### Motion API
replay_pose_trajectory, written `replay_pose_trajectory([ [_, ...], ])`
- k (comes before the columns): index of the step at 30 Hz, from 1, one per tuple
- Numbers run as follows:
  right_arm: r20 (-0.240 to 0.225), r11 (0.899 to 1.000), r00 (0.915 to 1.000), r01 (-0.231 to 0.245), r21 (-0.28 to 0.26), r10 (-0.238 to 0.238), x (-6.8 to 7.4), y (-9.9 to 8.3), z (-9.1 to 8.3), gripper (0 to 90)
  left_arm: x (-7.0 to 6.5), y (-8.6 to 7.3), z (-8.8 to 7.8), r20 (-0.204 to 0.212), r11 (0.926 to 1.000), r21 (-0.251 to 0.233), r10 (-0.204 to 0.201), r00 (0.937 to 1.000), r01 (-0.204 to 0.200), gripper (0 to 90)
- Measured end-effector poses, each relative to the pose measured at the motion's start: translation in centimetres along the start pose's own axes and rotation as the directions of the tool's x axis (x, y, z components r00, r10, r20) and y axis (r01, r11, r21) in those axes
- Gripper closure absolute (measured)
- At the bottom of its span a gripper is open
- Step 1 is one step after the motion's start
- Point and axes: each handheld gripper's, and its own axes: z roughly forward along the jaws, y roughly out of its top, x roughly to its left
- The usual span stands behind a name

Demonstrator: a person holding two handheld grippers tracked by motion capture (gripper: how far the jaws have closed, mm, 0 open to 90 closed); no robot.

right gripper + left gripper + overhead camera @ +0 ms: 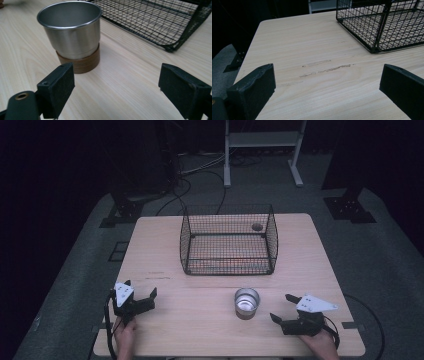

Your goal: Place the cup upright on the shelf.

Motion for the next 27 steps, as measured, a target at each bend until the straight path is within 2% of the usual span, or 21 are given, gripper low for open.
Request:
replay_pose_trajectory([
  [4,-0.013,1.0,0.9996,0.023,0.012,-0.023,0.6,0.2,0.4,12.5,0.0,0.0,0.0,0.0,1.0,-0.001,0.0,1.0,0.0,0.0],
  [14,-0.052,0.998,0.9977,0.046,0.031,-0.044,1.6,0.6,1.2,10.7,0.0,0.0,0.0,0.0,1.0,-0.001,0.0,1.0,0.0,0.0],
  [17,-0.065,0.996,0.9955,0.073,0.047,-0.069,2.3,0.8,1.7,10.0,0.0,0.0,0.0,0.0,1.0,-0.001,0.001,1.0,-0.001,0.0],
  [19,-0.072,0.996,0.9948,0.077,0.051,-0.073,2.4,0.9,1.8,9.9,0.0,0.0,0.0,0.0,1.0,-0.001,0.002,1.0,-0.002,0.0],
  [21,-0.099,0.995,0.9926,0.076,0.065,-0.069,2.7,1.0,2.0,9.7,0.0,0.0,0.0,0.0,1.0,0.0,0.002,1.0,-0.002,0.0],
  [27,-0.126,0.993,0.988,0.098,0.068,-0.089,3.5,1.7,2.4,9.6,0.0,0.0,0.0,-0.001,1.0,0.002,0.003,1.0,-0.003,0.0],
])
